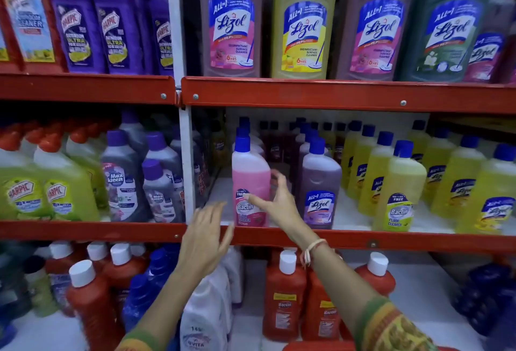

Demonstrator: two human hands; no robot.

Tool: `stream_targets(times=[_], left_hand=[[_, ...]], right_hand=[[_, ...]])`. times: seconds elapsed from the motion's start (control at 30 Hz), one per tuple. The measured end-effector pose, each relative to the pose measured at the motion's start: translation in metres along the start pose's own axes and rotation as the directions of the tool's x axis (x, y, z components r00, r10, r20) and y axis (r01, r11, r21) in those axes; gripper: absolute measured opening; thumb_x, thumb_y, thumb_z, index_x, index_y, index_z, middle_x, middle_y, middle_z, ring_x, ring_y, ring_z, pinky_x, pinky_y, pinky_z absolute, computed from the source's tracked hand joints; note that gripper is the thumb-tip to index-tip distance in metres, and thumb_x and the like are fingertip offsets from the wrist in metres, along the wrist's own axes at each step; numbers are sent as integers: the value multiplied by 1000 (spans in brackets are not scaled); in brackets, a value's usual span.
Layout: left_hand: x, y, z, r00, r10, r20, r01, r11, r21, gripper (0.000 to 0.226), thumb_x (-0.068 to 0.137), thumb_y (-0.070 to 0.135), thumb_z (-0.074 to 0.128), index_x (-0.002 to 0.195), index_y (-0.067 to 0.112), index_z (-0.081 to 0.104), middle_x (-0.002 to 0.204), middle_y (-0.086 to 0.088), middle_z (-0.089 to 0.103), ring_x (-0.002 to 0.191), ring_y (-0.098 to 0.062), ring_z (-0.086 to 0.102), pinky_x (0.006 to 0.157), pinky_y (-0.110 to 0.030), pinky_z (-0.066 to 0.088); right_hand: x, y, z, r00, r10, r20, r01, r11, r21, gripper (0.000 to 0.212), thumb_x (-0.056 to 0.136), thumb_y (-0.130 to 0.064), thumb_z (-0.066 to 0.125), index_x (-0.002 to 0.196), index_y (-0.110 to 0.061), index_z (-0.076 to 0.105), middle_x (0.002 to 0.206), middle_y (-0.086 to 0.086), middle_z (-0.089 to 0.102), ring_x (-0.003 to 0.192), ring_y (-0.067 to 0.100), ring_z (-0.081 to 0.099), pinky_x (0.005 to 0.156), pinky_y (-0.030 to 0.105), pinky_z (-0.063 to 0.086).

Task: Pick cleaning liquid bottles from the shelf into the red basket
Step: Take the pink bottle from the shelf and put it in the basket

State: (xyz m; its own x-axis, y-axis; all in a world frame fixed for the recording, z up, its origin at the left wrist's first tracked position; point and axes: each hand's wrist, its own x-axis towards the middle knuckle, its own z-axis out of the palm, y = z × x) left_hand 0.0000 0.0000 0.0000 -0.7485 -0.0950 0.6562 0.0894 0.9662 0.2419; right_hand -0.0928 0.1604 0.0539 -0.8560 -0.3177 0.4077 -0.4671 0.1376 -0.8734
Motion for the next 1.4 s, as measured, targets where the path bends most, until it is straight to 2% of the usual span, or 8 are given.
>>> stream_targets(times=[0.2, 0.47, 0.67, 0.83, 0.93, 1.03, 1.17, 1.4], left_hand=[[-11, -26, 32, 984, 107, 142, -117, 991, 63, 66, 93, 60, 18, 133, 15, 46, 134, -4, 55, 128, -20, 46, 115, -43, 15], [-15, -35, 39, 981, 143, 133, -154, 985, 76, 60, 94, 58, 28, 136, 17, 43, 131, -3, 55, 128, -21, 44, 112, -43, 10], [-18, -32, 44, 985, 108, 135, -123, 986, 113, 62, 93, 58, 29, 134, 14, 44, 126, -4, 57, 124, -24, 48, 112, -46, 11], [-19, -30, 46, 988, 86, 131, -105, 984, 145, 67, 93, 62, 20, 132, 13, 46, 123, -6, 59, 122, -25, 50, 113, -47, 12], [-20, -28, 47, 989, 70, 127, -89, 984, 153, 67, 93, 62, 21, 131, 13, 46, 122, -7, 59, 120, -27, 52, 113, -45, 10], [-21, -27, 48, 990, 61, 127, -81, 983, 162, 67, 92, 62, 26, 132, 13, 46, 122, -7, 59, 121, -27, 51, 113, -45, 7], [-21, -28, 50, 991, 70, 115, -90, 980, 177, 68, 92, 63, 23, 130, 13, 47, 119, -7, 61, 118, -27, 54, 113, -41, 1], [-20, -31, 53, 990, 61, 130, -85, 979, 186, 71, 92, 65, 19, 130, 13, 48, 117, -6, 62, 116, -27, 55, 115, -39, -3]], right_hand=[[9, 19, 22, 990, 140, -16, -138, 985, 101, 63, 62, -29, 88, 114, -16, 56, 110, 9, 73, 92, 17, 72, 84, 38, 59], [-3, -4, 27, 933, -196, -301, 161, 977, -136, 65, 65, -50, 82, 113, -23, 48, 106, 1, 65, 96, 18, 65, 74, 40, 60], [-38, -47, 8, 695, -590, -411, 263, 741, -618, 67, 74, -54, 71, 123, -14, 47, 103, 10, 61, 90, 25, 58, 59, 28, 50], [-77, -71, -5, 579, -672, -461, 182, 658, -731, 65, 76, -54, 71, 121, -12, 48, 97, 10, 61, 78, 25, 59, 51, 31, 51], [-92, -82, -16, 632, -593, -498, 269, 771, -577, 69, 71, -60, 69, 122, -18, 47, 106, 1, 59, 84, 18, 60, 55, 35, 57], [-101, -89, -29, 818, -405, -409, 382, 913, -140, 64, 60, -54, 79, 114, -33, 50, 104, -5, 67, 93, 19, 66, 69, 39, 61], [-107, -91, -42, 966, -229, -120, 259, 834, 488, 59, 45, -41, 92, 99, -34, 68, 92, 2, 77, 83, 20, 74, 67, 29, 59], [-114, -81, -46, 873, -355, 333, -29, 645, 764, 68, 52, -47, 89, 105, -10, 68, 84, 10, 76, 71, 22, 73, 61, 33, 61]])
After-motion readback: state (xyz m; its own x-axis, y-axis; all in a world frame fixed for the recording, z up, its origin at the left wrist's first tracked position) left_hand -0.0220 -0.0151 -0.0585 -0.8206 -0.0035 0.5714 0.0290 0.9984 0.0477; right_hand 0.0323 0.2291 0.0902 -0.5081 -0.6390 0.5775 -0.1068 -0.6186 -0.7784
